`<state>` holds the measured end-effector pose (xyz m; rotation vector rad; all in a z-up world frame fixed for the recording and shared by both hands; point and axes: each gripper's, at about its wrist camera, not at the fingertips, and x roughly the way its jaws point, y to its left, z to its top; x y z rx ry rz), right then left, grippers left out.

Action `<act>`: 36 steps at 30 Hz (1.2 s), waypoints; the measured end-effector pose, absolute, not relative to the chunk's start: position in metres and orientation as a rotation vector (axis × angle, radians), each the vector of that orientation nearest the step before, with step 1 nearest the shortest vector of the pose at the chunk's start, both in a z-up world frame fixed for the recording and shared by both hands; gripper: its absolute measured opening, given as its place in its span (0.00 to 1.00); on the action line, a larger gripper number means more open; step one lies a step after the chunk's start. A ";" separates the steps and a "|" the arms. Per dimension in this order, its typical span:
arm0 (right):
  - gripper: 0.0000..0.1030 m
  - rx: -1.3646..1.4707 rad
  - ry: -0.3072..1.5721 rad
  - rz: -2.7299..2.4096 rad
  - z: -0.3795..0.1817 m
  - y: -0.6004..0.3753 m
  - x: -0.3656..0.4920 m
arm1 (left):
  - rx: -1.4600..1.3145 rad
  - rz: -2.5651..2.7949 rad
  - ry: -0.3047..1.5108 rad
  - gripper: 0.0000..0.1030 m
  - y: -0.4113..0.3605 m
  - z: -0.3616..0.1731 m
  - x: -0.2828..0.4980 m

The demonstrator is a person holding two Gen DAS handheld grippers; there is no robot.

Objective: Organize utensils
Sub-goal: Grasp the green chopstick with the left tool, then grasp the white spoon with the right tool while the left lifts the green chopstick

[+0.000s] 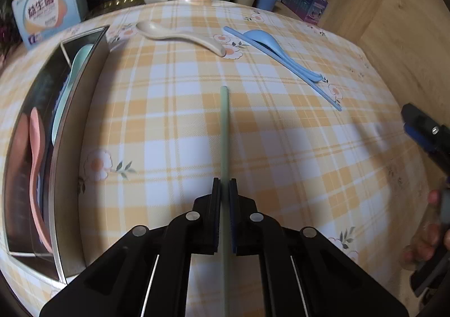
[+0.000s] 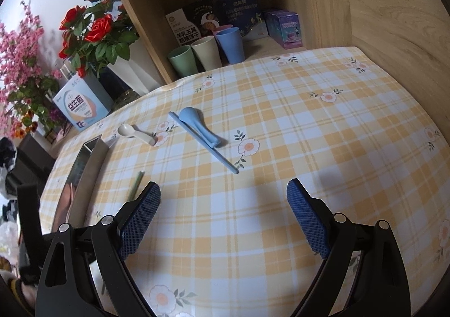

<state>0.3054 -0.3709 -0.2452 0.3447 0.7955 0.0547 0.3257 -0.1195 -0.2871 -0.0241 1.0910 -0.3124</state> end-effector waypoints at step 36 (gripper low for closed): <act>0.25 -0.143 0.911 0.440 -0.250 -0.214 0.484 | -0.219 -0.213 0.837 0.05 0.013 -0.188 0.317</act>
